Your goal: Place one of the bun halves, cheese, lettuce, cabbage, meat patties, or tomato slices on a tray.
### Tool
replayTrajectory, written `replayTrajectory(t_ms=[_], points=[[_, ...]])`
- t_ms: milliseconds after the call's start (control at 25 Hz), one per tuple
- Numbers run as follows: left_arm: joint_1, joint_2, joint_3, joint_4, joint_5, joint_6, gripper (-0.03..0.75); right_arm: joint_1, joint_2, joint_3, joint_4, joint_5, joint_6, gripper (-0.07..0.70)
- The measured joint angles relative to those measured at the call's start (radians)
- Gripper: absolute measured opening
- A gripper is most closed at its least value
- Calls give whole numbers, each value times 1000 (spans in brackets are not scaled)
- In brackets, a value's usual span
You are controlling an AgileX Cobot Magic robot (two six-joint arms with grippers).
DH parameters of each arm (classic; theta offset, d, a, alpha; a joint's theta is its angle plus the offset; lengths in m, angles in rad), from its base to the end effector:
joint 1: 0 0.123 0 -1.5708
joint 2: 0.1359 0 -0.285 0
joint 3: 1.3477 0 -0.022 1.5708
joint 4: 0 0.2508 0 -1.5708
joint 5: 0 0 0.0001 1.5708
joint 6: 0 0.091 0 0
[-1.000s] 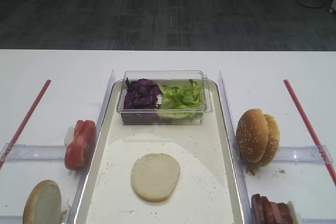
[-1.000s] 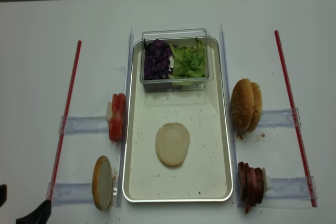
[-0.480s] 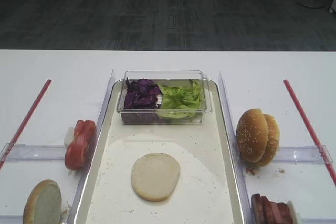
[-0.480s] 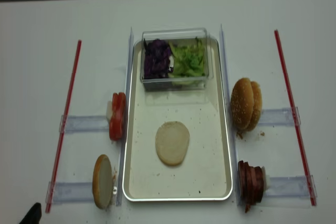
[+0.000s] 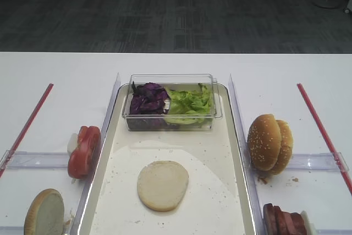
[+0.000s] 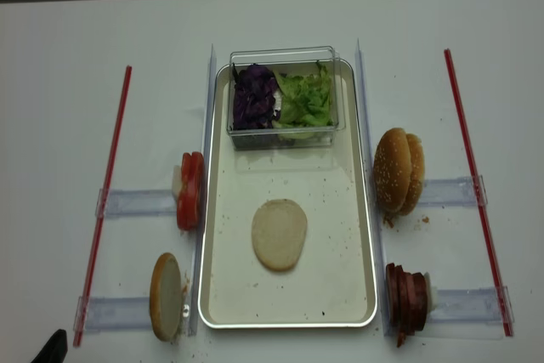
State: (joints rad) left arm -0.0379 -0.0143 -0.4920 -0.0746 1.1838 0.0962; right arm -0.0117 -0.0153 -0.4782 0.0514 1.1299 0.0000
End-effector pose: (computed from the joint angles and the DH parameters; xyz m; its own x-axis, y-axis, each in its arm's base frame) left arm -0.0121 -0.0058 0.2655 -0.5477 0.0886 -0.8320 0.1327 0.9910 0.0182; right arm -0.0078 0.0043 0.2658 -0.5220 0.0280 -0.8525 -0.0165 0.9989 0.0430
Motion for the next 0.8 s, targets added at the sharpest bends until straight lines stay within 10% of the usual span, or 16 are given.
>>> replayTrajectory(t_ms=[800], points=[[70,0,0,-2,0,0,526,0,0,0,0,0,0,676]])
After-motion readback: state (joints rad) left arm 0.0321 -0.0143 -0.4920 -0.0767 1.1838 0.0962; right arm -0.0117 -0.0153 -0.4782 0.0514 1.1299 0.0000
